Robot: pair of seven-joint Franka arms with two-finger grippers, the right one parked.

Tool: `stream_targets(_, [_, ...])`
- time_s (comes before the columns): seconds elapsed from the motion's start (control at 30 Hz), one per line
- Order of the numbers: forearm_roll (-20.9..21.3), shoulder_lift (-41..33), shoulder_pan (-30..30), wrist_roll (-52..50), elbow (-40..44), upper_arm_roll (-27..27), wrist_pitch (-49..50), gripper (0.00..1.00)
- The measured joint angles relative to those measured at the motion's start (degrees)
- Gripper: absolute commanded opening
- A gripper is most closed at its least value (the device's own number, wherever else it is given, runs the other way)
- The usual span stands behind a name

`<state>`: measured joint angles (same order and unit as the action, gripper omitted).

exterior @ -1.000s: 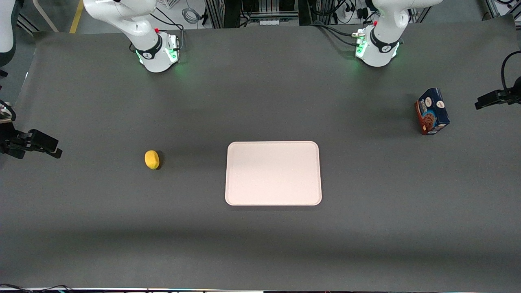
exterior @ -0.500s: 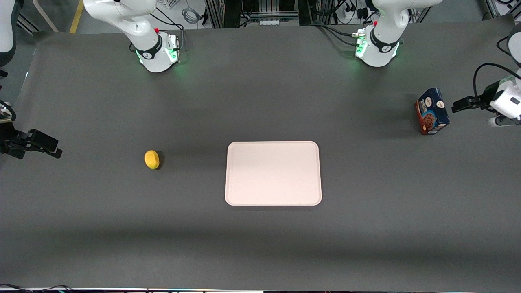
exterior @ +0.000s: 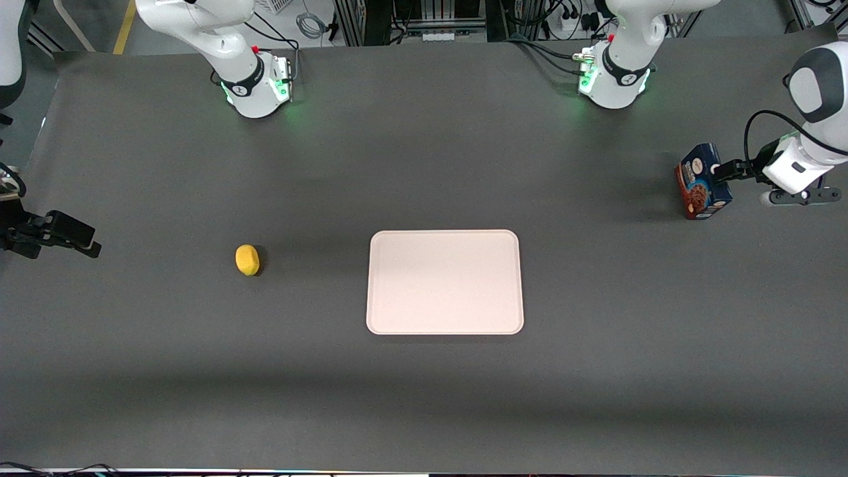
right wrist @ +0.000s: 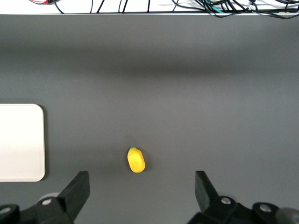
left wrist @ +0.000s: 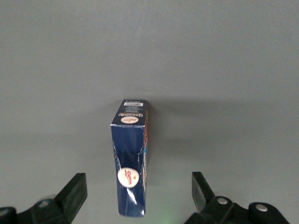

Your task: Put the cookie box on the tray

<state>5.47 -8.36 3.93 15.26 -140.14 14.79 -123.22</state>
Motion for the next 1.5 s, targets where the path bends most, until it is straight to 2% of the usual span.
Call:
stream_targets(0.73, [0.0,0.3,0.7,1.7,-6.0,2.2,-5.3,1.00])
stream_targets(1.03, [0.1,2.1,1.2,1.9,-8.7,2.3,-12.2,1.00])
stream_targets(1.5, [0.1,4.0,2.8,2.9,-9.3,2.4,-15.1,1.00])
